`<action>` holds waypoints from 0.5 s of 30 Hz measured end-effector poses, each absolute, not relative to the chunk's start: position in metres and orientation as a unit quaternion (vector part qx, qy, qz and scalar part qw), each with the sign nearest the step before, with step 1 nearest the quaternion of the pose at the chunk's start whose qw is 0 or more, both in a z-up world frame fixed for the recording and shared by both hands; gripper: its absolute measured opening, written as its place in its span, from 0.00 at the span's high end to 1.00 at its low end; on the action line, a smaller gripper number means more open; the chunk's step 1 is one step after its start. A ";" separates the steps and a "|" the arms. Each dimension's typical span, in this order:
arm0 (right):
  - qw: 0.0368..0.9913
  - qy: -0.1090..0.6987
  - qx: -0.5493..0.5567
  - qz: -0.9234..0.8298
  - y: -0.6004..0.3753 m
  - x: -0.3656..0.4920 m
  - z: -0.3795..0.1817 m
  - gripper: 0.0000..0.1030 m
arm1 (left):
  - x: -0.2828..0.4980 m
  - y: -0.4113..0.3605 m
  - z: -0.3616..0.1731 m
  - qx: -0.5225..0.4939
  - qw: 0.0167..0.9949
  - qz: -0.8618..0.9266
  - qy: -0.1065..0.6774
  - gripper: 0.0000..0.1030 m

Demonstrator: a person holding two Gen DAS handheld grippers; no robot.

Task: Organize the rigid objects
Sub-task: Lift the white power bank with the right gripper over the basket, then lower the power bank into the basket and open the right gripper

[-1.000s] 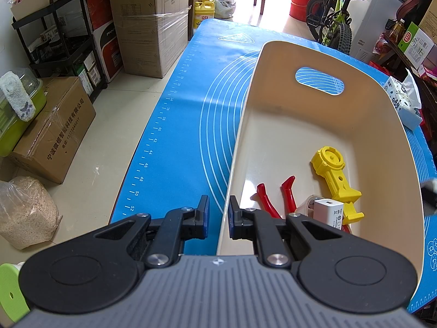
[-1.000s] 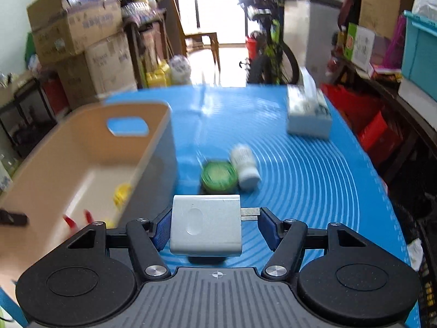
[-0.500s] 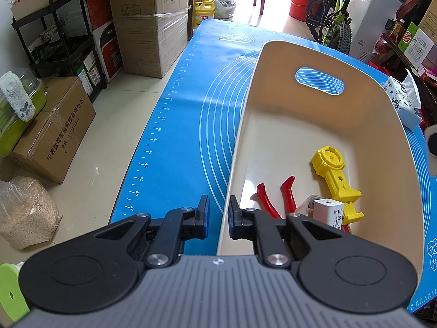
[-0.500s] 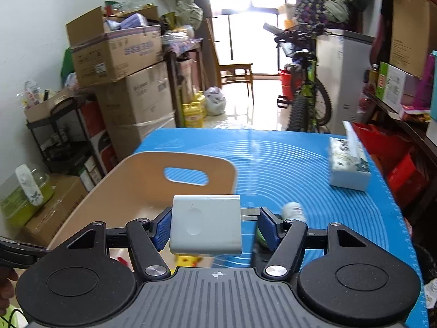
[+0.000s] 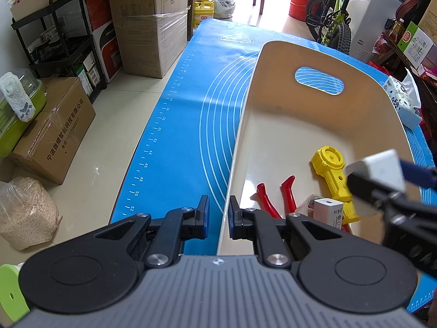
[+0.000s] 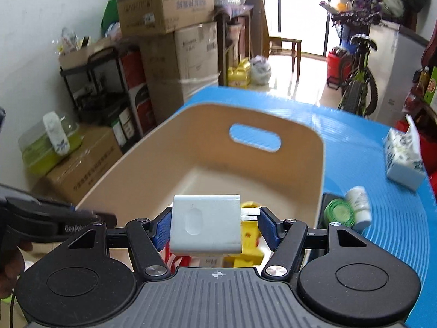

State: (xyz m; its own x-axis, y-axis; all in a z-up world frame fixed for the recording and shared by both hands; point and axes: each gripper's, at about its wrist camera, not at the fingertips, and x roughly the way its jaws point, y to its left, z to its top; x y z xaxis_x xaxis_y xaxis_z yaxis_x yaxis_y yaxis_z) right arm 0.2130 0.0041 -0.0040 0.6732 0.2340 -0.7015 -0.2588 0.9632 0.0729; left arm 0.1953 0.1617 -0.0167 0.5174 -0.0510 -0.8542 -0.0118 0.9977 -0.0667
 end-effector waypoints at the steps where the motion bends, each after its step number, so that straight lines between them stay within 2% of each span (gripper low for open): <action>1: 0.912 0.386 -0.018 0.135 0.006 0.214 -0.007 0.34 | 0.195 0.162 -0.017 -0.032 0.870 -0.011 0.491 0.84; 15: 0.886 0.438 -0.044 0.147 0.024 0.220 -0.033 0.34 | 0.195 0.162 -0.017 -0.031 0.870 -0.011 0.491 0.84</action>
State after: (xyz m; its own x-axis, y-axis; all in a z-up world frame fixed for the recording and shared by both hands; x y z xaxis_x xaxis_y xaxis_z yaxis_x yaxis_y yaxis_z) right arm 0.2196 0.0240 -0.0330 0.5734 0.2227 -0.7884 -0.2997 0.9527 0.0511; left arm 0.1954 0.1623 -0.0168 0.5174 -0.0493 -0.8543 -0.0115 0.9978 -0.0645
